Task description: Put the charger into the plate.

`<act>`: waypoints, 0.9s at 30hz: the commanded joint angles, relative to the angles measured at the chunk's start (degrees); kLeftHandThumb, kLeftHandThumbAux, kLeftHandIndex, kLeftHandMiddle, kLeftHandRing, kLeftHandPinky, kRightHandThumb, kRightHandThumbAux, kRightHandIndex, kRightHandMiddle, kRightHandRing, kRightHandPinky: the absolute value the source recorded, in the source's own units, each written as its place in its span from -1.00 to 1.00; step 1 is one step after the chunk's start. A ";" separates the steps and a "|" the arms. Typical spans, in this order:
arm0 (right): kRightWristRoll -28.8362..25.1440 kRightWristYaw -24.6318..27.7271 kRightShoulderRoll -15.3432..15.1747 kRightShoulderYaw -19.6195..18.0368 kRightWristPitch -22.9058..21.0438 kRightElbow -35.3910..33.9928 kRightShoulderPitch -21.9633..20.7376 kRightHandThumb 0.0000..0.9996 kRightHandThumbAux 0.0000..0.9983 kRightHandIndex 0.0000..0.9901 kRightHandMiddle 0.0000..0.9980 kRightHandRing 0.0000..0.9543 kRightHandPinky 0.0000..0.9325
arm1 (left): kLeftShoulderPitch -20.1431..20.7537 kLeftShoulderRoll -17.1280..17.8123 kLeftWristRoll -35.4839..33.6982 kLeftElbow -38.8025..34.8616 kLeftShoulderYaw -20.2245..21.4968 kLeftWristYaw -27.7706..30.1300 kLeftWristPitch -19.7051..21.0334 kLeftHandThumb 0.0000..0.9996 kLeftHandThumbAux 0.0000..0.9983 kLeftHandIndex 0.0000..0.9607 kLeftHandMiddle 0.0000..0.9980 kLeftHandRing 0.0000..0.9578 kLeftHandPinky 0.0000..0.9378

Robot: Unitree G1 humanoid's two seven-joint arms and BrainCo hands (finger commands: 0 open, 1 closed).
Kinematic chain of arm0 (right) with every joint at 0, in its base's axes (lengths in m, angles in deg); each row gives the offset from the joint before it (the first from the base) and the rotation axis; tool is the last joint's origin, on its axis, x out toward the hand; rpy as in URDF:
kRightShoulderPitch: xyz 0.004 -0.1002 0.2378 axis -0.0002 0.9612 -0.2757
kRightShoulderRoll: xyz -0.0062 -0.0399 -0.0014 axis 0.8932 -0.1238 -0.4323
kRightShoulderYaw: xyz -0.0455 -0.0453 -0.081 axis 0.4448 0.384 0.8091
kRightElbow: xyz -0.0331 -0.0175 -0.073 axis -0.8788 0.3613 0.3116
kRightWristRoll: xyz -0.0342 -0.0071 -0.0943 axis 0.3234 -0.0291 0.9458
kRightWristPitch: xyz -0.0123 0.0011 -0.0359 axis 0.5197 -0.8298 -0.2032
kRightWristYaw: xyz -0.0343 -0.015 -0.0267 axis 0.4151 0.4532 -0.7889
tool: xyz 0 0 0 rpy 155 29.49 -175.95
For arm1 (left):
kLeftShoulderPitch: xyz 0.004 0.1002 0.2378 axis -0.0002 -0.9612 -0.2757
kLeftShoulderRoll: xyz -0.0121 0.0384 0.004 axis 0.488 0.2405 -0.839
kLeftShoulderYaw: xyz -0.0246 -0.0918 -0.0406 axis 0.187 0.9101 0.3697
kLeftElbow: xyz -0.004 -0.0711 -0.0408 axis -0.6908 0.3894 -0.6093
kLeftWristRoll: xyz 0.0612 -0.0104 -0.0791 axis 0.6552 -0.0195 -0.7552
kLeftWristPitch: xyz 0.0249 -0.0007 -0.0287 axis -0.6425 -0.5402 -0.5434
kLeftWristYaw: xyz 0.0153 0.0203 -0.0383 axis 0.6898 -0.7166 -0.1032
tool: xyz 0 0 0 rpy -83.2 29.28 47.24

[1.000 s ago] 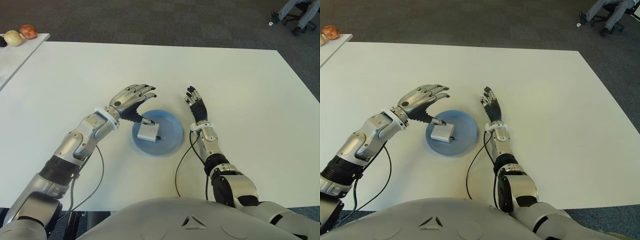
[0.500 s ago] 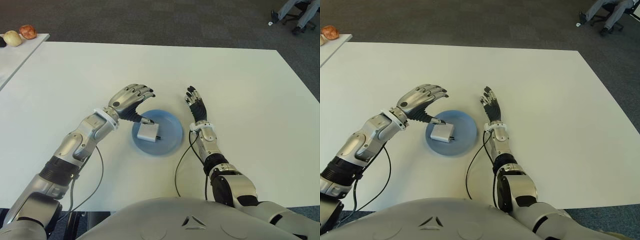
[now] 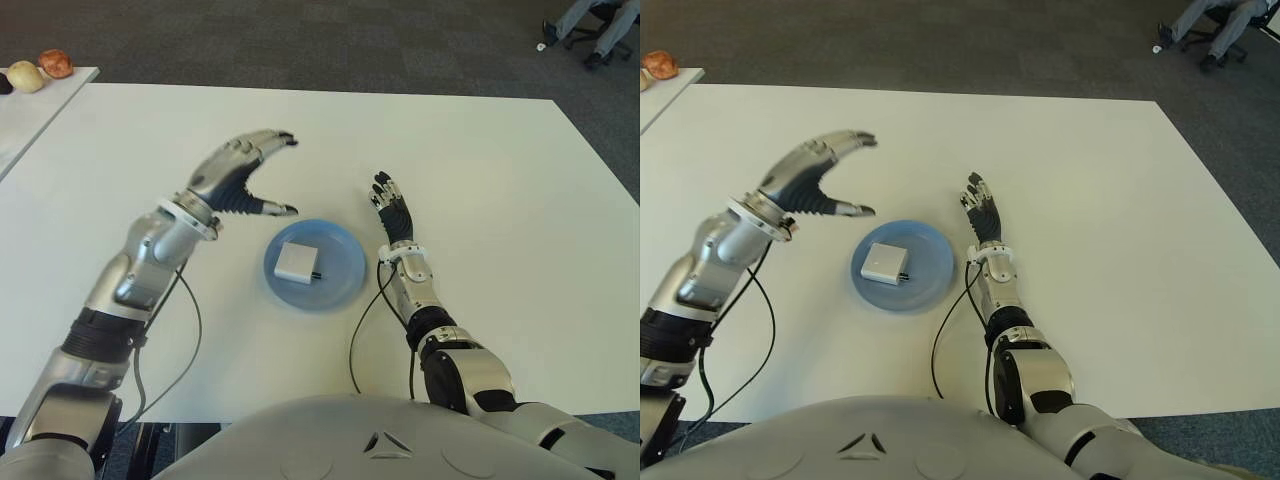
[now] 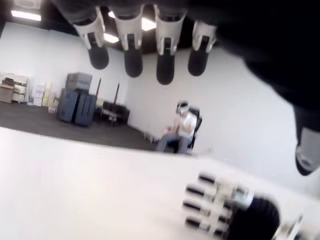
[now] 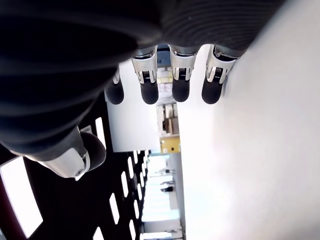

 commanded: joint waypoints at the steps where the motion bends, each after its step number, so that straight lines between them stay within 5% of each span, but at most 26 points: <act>1: 0.18 -0.21 0.70 0.20 -3.76 3.25 2.49 -0.95 0.11 -1.00 -1.00 -1.00 -1.00 | 1.03 -8.19 -25.19 -0.01 10.37 3.86 9.17 -0.78 0.22 -0.84 -0.81 -0.85 -0.90; 8: -0.20 0.39 0.80 -0.02 -3.79 3.54 2.41 -0.94 0.15 -1.00 -1.00 -1.00 -1.00 | 1.70 -12.39 -35.58 9.21 17.40 2.64 2.60 -0.95 0.32 -0.95 -0.93 -0.97 -0.98; 15: -0.27 0.69 0.70 -0.10 -3.49 3.90 2.21 -0.94 0.17 -1.00 -1.00 -1.00 -1.00 | -0.56 -18.97 -44.34 17.47 19.94 6.40 0.60 -1.00 0.27 -1.00 -0.99 -1.00 -1.00; 27: 0.10 0.78 0.61 0.16 -2.30 3.91 2.43 -0.96 0.16 -1.00 -1.00 -1.00 -1.00 | 4.37 -21.62 -43.93 44.86 22.58 14.12 -5.31 -1.00 0.36 -1.00 -1.00 -1.00 -1.00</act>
